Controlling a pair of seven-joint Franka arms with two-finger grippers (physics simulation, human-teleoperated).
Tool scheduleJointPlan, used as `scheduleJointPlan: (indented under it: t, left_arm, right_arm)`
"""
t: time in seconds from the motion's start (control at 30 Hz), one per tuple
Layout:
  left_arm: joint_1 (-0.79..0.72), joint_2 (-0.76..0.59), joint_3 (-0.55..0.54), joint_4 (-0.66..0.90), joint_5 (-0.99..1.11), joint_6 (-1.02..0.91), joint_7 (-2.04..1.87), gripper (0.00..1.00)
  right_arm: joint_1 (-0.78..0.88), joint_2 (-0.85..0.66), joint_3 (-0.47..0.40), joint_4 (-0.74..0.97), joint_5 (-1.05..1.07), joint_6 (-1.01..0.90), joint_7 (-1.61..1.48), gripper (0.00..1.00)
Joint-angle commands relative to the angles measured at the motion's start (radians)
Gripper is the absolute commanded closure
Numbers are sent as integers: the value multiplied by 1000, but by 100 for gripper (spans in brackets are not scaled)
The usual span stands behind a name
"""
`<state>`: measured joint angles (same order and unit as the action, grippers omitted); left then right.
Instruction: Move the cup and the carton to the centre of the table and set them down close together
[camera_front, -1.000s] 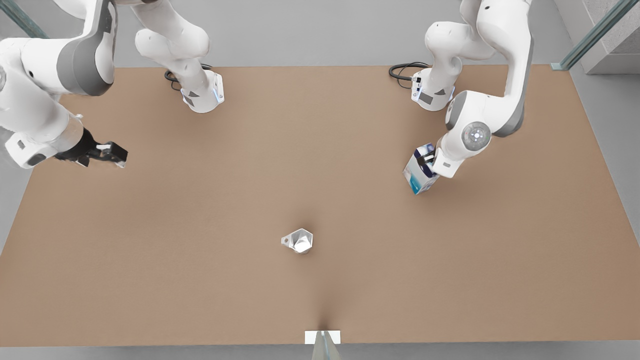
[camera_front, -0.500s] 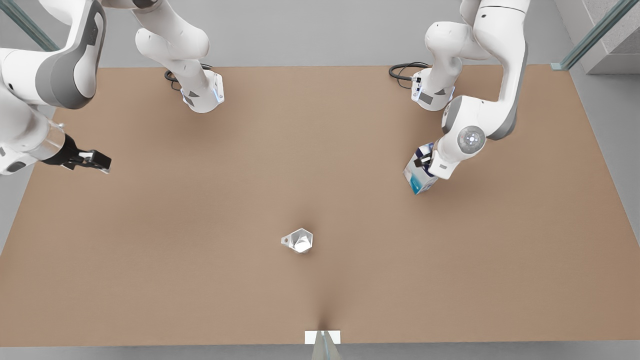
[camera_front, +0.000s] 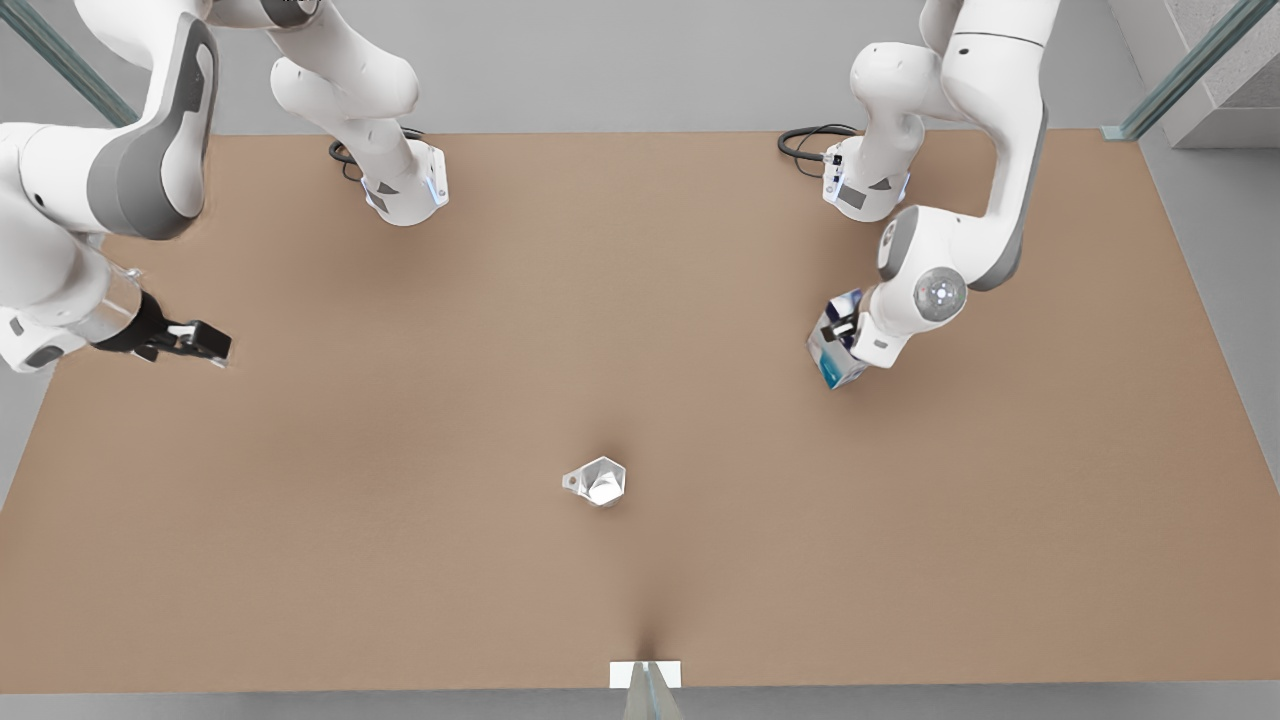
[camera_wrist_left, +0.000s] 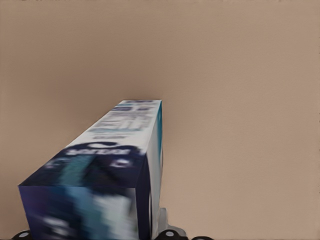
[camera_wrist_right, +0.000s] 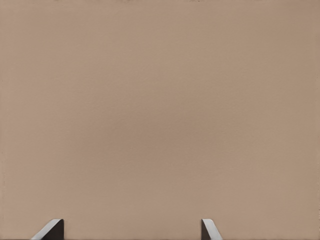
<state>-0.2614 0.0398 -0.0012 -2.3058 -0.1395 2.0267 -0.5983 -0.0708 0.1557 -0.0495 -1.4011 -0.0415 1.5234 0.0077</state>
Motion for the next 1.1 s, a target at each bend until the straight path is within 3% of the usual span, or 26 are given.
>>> scheduleJointPlan:
  t: [0.0,0.3,0.4,0.43,0.53,0.67,0.77,1.07]
  left_arm:
    - [-13,0,-2,0,20,-2,-5,41]
    - [-15,-8,-3,54,20,-20,-74,42]
    - [-30,-6,-10,146,6,-32,-300,42]
    - [-36,6,-63,181,-26,-32,-454,42]
    - [-145,146,-177,365,-6,-32,-943,42]
    - [-160,311,-388,571,132,-32,-1308,42]
    - [-216,419,-391,700,216,-32,-1407,42]
    - [-216,526,-407,775,262,4,-1405,42]
  right_arm:
    - [25,1,2,1,0,0,2,0]
    - [-6,-1,0,22,2,3,3,0]
    - [-18,-1,0,24,26,0,5,0]
    - [-11,-1,2,22,28,0,6,0]
    - [-1,1,5,22,22,6,9,0]
    - [-3,1,5,22,31,4,8,0]
    - [-6,1,5,22,25,3,3,0]
    - [43,27,7,21,26,6,8,0]
